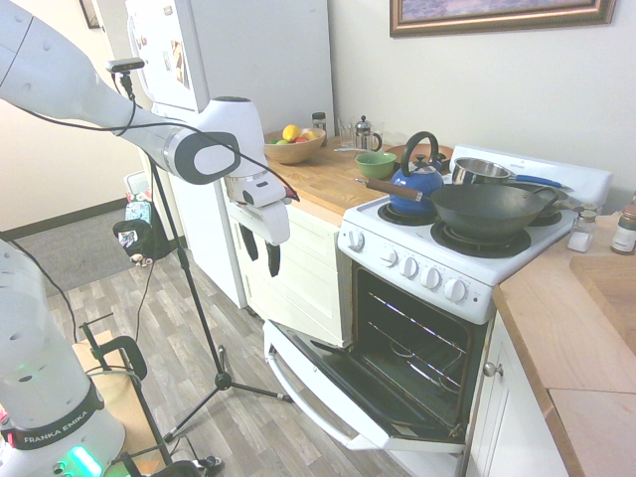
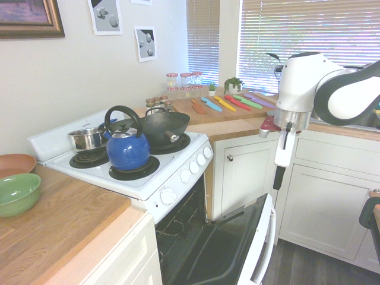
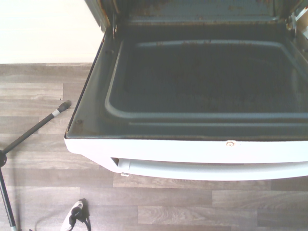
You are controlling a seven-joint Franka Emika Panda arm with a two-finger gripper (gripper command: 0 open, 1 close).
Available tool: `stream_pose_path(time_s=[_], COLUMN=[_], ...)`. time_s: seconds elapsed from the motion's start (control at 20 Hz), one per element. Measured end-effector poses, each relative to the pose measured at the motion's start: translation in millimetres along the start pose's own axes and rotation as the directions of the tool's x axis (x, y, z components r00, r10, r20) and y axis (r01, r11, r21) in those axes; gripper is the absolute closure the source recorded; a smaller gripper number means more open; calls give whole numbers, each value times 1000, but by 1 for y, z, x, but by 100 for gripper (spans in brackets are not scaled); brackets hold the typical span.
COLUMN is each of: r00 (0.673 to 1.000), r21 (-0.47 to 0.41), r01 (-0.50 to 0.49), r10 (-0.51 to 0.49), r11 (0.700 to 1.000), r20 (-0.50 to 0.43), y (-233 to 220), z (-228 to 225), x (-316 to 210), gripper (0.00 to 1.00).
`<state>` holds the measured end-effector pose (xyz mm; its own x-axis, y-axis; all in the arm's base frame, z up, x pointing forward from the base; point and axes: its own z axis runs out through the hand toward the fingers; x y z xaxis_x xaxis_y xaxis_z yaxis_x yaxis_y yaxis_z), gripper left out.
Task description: Close the oven
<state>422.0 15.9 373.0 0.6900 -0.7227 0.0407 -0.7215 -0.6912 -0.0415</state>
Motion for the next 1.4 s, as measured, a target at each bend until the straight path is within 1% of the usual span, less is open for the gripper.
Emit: stream_pose_path(time_s=[0.1,0.15,0.25,0.35,0.55,0.75,0.9,1.1,1.25,1.4], r00=[1000,1000,999,996,986,980,979,974,972,976], r21=[0,-13,-79,-140,-197,-183,-187,-176,-163,-133], r01=[-3,-4,-16,-40,-55,-44,-60,-55,-23,0], r10=[3,4,20,51,84,77,94,92,60,29], r11=[1000,1000,997,989,979,982,981,983,986,991], r20=[5,12,40,75,142,183,179,208,226,217], y=[0,0,4,4,4,15,33,52,52,52], z=[1,5,28,69,160,237,276,307,323,338], x=[0,1,3,6,12,36,57,69,68,61], gripper=[0,0,0,0,0,0,0,0,0,0])
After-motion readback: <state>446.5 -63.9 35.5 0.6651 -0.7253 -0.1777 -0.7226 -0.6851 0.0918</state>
